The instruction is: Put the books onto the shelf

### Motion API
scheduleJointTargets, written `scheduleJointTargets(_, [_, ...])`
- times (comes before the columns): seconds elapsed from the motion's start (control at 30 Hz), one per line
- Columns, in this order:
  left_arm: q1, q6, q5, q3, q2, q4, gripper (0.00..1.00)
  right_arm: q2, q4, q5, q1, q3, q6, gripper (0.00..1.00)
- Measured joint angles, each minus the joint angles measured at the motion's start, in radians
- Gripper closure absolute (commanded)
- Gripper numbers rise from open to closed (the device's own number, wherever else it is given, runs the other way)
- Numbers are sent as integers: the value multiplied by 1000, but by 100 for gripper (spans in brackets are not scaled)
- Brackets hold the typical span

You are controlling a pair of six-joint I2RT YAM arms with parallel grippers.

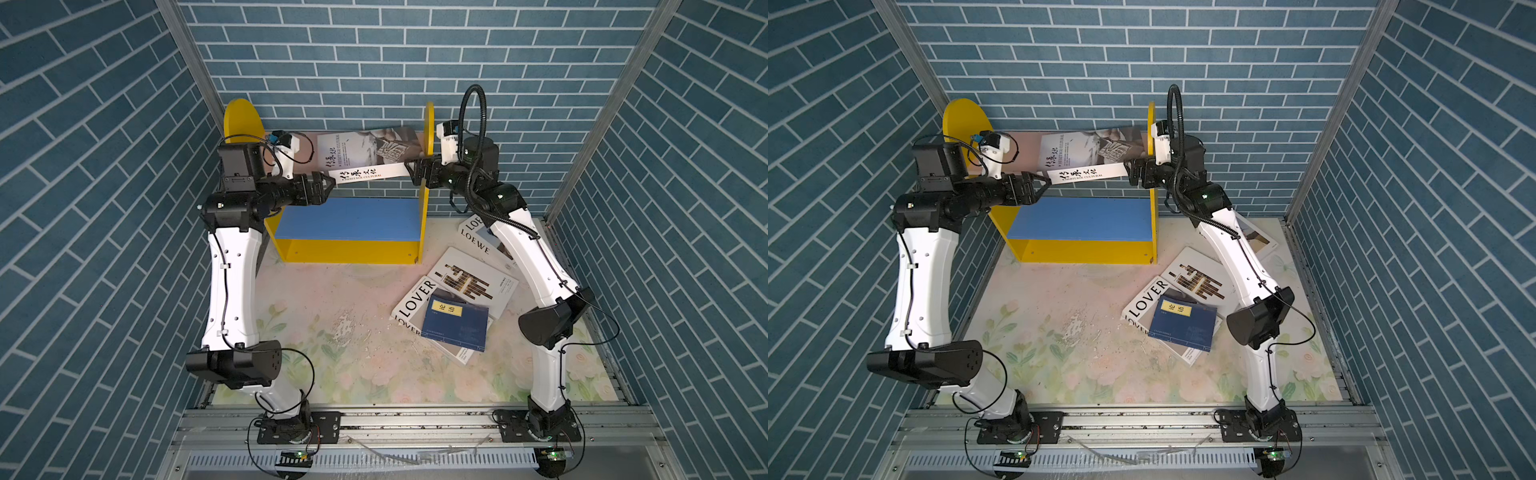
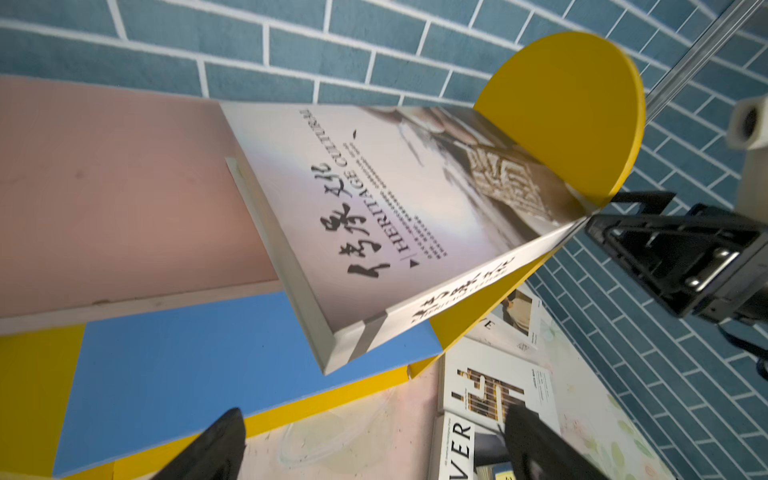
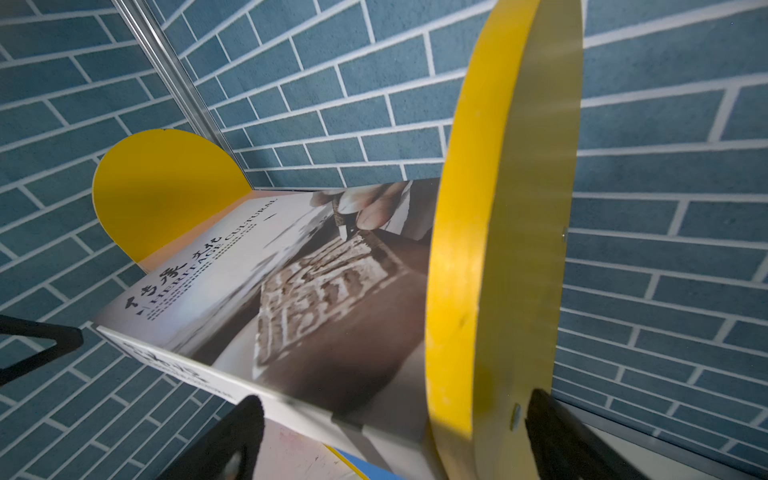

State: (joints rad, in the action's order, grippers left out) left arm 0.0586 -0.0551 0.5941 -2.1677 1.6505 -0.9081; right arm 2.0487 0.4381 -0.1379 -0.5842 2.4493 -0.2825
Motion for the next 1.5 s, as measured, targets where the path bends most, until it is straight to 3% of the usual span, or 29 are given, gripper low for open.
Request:
scheduleJointTargets(0.2, [0,21,-42,20,15,-41,8,2,-1,2,0,12,0,2])
scheduleJointTargets(0.4, [0,-8,-73,18,41,20,25,3,-1,3,1,12,0,2])
scheduleJointTargets(0.57, [-3,-31,-77,-21,107,78,32,3,-2,5,2,12,0,2])
scheduleJointTargets(1.07, [-31,-68,-52,-219,256,133,36,3,-14,22,2,12,-1,2])
scheduleJointTargets(1.5, [-64,-72,-23,-267,314,171,39,17,-36,33,3,12,-9,2])
